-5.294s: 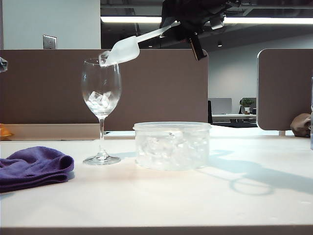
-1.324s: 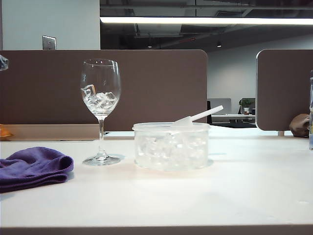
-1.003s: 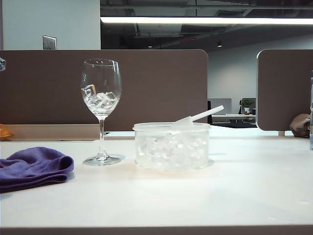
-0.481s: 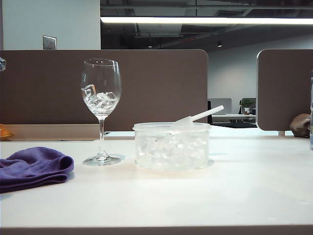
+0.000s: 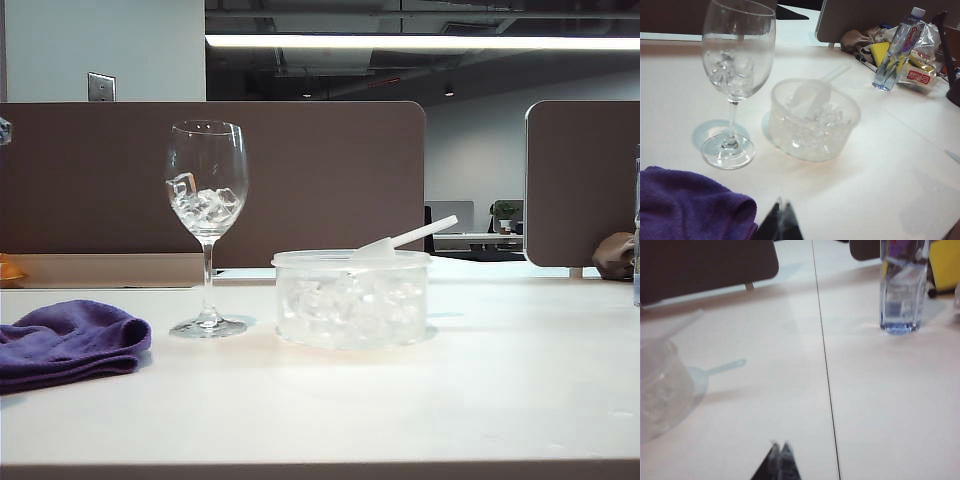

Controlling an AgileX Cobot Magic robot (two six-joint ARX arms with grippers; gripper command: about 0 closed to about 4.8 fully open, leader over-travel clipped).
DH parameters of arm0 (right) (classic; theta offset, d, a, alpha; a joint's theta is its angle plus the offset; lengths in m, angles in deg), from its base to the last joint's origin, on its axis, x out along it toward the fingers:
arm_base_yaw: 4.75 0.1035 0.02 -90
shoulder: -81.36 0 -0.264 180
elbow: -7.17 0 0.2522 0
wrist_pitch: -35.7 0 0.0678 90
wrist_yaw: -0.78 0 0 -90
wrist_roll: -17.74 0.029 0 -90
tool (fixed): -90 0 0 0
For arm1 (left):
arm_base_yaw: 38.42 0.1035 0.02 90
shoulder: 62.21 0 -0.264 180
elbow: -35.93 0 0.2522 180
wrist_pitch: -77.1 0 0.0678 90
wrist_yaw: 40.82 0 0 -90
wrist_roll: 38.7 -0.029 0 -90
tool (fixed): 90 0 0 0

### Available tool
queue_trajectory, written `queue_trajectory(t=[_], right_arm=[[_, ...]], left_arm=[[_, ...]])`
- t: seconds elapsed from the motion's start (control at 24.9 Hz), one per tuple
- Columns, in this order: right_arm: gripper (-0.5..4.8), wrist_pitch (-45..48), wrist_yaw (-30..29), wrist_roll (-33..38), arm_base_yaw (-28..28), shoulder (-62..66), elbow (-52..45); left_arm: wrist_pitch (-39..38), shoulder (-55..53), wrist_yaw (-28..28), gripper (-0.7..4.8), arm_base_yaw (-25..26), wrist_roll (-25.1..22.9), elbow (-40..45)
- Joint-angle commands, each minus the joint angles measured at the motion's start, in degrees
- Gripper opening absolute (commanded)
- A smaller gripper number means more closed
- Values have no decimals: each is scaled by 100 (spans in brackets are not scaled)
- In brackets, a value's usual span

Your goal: Pick up an ice shovel filled with ice cubes and pour the ice from the shovel into the glass.

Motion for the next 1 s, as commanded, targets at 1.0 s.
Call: queue_trajectory(t=[1.0], right_arm=[[-1,-98,588,-619,7,-4,-186]], left_arm=[[70,448,11,-5,15,-17,-24]])
